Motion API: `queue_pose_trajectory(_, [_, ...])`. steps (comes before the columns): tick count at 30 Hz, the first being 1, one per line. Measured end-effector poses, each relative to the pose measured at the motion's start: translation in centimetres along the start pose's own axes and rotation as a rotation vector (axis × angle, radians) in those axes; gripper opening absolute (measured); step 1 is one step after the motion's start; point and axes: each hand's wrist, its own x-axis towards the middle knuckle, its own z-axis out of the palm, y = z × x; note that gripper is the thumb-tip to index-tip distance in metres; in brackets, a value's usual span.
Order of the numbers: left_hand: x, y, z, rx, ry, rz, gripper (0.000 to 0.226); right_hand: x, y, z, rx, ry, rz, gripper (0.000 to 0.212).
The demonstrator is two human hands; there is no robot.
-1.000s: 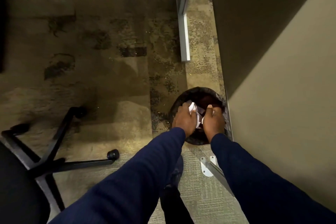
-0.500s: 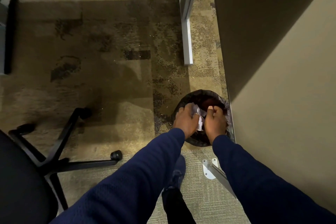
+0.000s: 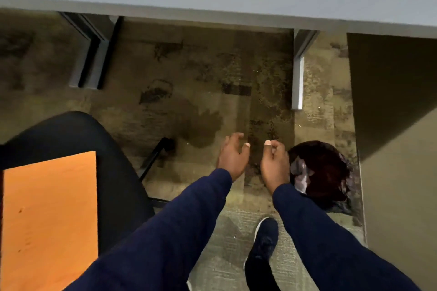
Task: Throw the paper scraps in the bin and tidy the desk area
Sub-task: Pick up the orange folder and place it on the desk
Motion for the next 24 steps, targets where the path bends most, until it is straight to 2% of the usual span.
queue_pose_trajectory(8, [-4.6,-8.3,-16.8,0.001,0.311,-0.027,0.032,-12.1,-9.2,12.3,0.012,-0.154,-0.187,0.044])
queue_pose_trajectory(15, [-10.4,-17.7,-29.1,0.117,0.583,-0.109,0.035,-22.9,-12.3,21.4,-0.063,-0.375,-0.268,0.047])
queue_pose_trajectory(20, [-15.3,-25.6,-34.9,0.196,0.723,-0.427,0.051,-28.7,-12.7,25.9,-0.136,-0.534,-0.247,0.06])
queue_pose_trajectory(24, [-18.1,-30.6,-36.5,0.112,0.654,-0.752,0.07,-30.6,-12.3,27.6,-0.25,-0.531,-0.235,0.065])
